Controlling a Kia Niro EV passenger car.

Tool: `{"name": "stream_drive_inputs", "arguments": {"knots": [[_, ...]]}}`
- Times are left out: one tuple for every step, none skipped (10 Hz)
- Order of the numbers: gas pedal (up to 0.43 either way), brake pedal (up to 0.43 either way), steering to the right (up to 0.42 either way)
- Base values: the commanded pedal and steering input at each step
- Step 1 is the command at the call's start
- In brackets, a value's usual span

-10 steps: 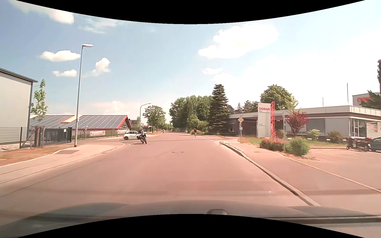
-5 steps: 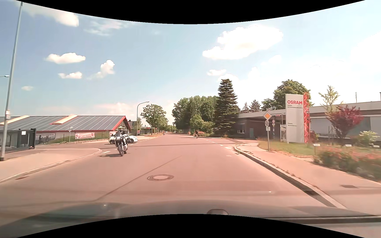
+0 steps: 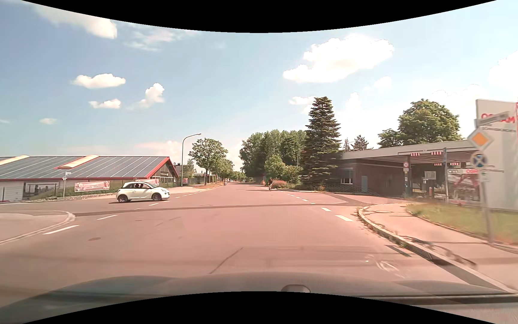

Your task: Follow the waypoints while adhering to traffic rules and regulations

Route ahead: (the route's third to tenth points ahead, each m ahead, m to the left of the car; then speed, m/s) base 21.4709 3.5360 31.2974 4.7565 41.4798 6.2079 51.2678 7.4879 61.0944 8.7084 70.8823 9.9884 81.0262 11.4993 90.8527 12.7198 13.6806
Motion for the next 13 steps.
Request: {"name": "stream_drive_inputs", "arguments": {"knots": [[0.087,0.0,-0.021],[0.087,0.0,-0.021],[0.087,0.0,-0.021],[0.087,0.0,-0.021],[0.087,0.0,-0.021],[0.087,0.0,-0.021],[0.079,0.0,-0.021],[0.059,0.0,-0.021],[0.047,0.0,-0.021],[0.047,0.0,-0.021],[0.047,0.0,-0.021],[0.047,0.0,-0.018],[0.047,0.0,-0.015]]}}
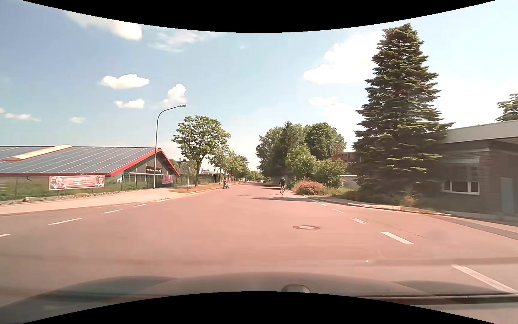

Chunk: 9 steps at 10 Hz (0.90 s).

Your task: Follow the waypoints while adhering to traffic rules and regulations

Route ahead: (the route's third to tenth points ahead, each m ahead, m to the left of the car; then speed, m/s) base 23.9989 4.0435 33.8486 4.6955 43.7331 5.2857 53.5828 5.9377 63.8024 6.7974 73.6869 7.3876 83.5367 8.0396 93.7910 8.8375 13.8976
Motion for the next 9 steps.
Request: {"name": "stream_drive_inputs", "arguments": {"knots": [[0.047,0.0,-0.015],[0.047,0.0,-0.014],[0.039,0.0,-0.014],[0.039,0.0,-0.013],[0.028,0.0,-0.011],[0.02,0.0,-0.01],[0.02,0.0,-0.01],[0.02,0.0,-0.01],[0.02,0.0,-0.01]]}}
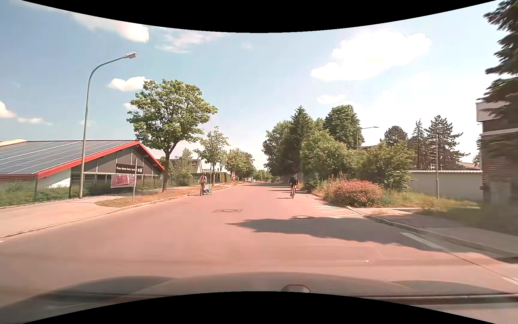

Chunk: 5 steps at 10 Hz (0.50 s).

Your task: Follow the waypoints while adhering to traffic rules and regulations

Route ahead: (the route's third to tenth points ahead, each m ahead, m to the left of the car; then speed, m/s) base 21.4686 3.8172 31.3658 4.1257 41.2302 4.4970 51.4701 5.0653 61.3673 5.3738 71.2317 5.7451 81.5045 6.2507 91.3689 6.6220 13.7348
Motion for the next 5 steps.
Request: {"name": "stream_drive_inputs", "arguments": {"knots": [[0.02,0.0,-0.011],[0.02,0.0,-0.011],[0.028,0.0,-0.011],[0.028,0.0,-0.011],[0.028,0.0,-0.011]]}}
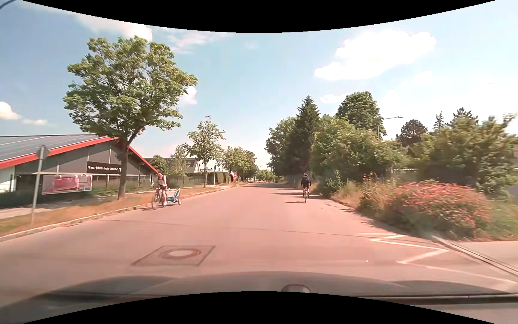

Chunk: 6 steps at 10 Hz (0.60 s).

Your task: Follow the waypoints while adhering to traffic rules and regulations

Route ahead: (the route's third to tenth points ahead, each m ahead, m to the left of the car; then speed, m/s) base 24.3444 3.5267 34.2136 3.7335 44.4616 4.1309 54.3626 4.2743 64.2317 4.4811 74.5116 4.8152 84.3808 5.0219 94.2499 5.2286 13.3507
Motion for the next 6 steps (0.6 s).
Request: {"name": "stream_drive_inputs", "arguments": {"knots": [[0.028,0.0,-0.011],[0.039,0.0,-0.011],[0.118,0.0,-0.01],[0.15,0.0,-0.008],[0.15,0.0,-0.007],[0.15,0.0,-0.006]]}}
